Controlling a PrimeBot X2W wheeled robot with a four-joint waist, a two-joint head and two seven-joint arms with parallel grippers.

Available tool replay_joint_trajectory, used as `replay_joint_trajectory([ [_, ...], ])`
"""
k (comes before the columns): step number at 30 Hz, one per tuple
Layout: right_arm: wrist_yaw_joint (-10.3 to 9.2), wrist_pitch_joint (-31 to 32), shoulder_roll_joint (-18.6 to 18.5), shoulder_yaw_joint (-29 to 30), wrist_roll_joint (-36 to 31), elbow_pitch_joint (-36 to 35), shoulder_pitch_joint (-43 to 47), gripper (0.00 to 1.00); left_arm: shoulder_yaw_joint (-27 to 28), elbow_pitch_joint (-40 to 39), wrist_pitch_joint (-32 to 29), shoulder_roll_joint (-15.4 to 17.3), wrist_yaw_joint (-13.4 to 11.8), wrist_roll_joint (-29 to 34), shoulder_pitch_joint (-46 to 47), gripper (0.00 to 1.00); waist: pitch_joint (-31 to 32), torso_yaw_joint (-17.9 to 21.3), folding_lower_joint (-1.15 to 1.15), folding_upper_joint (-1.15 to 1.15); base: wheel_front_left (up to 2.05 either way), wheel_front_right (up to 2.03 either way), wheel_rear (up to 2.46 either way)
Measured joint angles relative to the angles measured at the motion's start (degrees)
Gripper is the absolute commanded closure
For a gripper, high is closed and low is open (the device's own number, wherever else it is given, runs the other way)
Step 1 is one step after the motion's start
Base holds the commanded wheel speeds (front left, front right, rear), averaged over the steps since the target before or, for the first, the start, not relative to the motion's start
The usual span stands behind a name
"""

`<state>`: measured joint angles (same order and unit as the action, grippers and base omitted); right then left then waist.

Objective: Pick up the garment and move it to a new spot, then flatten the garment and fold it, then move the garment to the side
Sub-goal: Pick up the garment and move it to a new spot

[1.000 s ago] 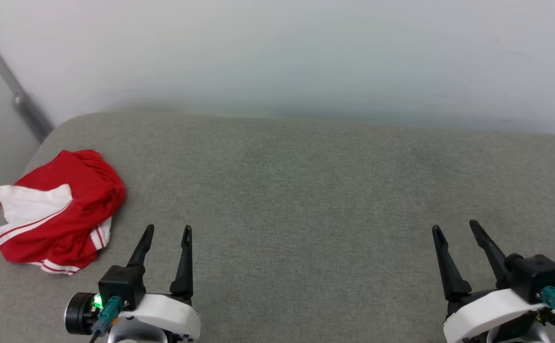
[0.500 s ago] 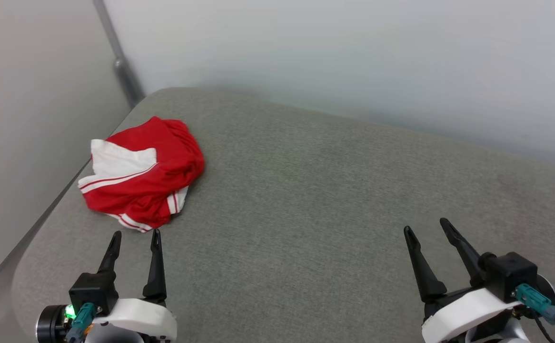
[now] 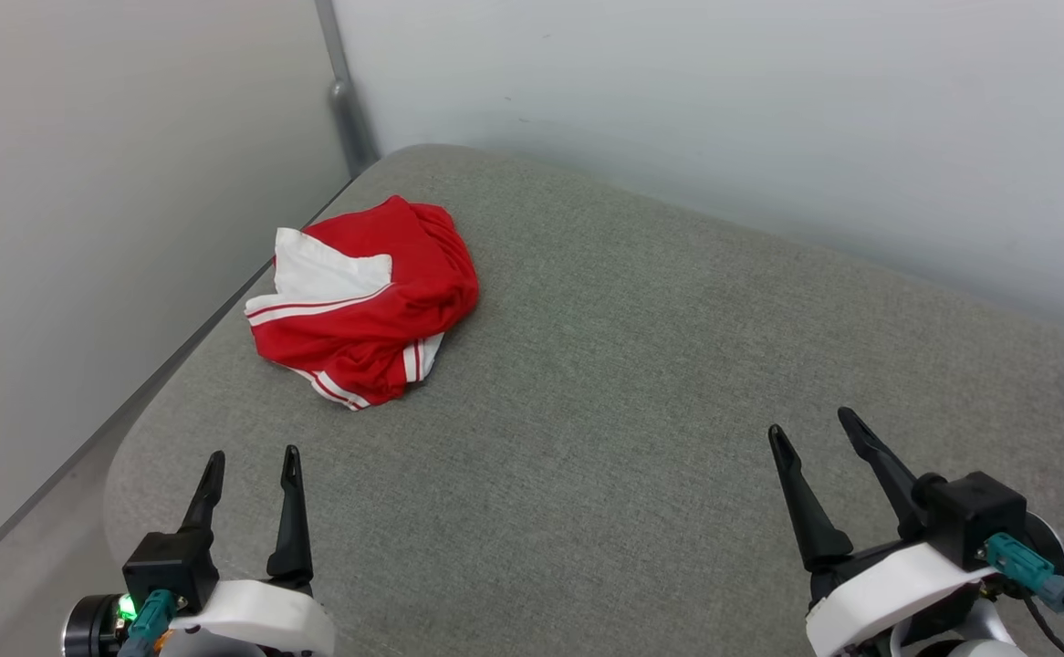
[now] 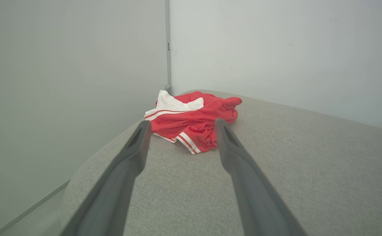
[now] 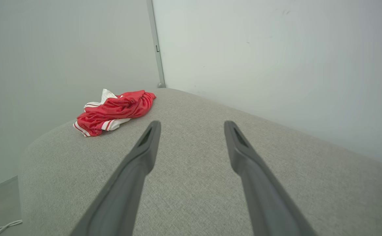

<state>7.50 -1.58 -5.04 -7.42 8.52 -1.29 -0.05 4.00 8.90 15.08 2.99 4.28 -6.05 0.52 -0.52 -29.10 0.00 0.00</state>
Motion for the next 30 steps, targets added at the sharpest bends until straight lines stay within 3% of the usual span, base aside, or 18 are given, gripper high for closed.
replay_joint_trajectory([
  [7,0.0,1.2,-0.7,-0.6,0.1,-1.2,-1.1,0.0,1.1,-0.1,0.0,0.0,-1.2,-0.5,1.7,0.0,-1.0,1.0,0.0,0.0,0.0,0.0,0.0],
  [13,0.0,2.7,-1.8,-0.6,0.3,-4.2,-2.8,0.0,2.1,3.2,0.0,0.2,-1.2,-1.8,9.3,0.0,-3.7,3.3,0.0,0.0,0.0,0.0,0.0],
  [14,0.0,3.2,-2.6,-0.3,0.2,-5.4,-3.8,0.0,2.4,6.2,-0.7,2.1,-0.8,-2.2,15.2,0.0,-5.6,5.0,0.0,0.0,0.0,0.0,0.0],
  [22,0.0,4.0,-4.6,0.7,0.2,-9.3,-7.8,0.0,3.6,10.2,-8.9,11.7,1.8,-4.4,30.7,0.0,-12.0,10.5,0.01,0.0,0.0,0.0,0.0],
  [30,0.0,3.8,-5.5,2.5,1.5,-12.5,-10.8,0.0,2.2,17.8,-29.3,21.5,3.1,-12.2,38.7,0.0,-19.4,15.7,0.01,0.0,0.0,0.0,0.0],
])
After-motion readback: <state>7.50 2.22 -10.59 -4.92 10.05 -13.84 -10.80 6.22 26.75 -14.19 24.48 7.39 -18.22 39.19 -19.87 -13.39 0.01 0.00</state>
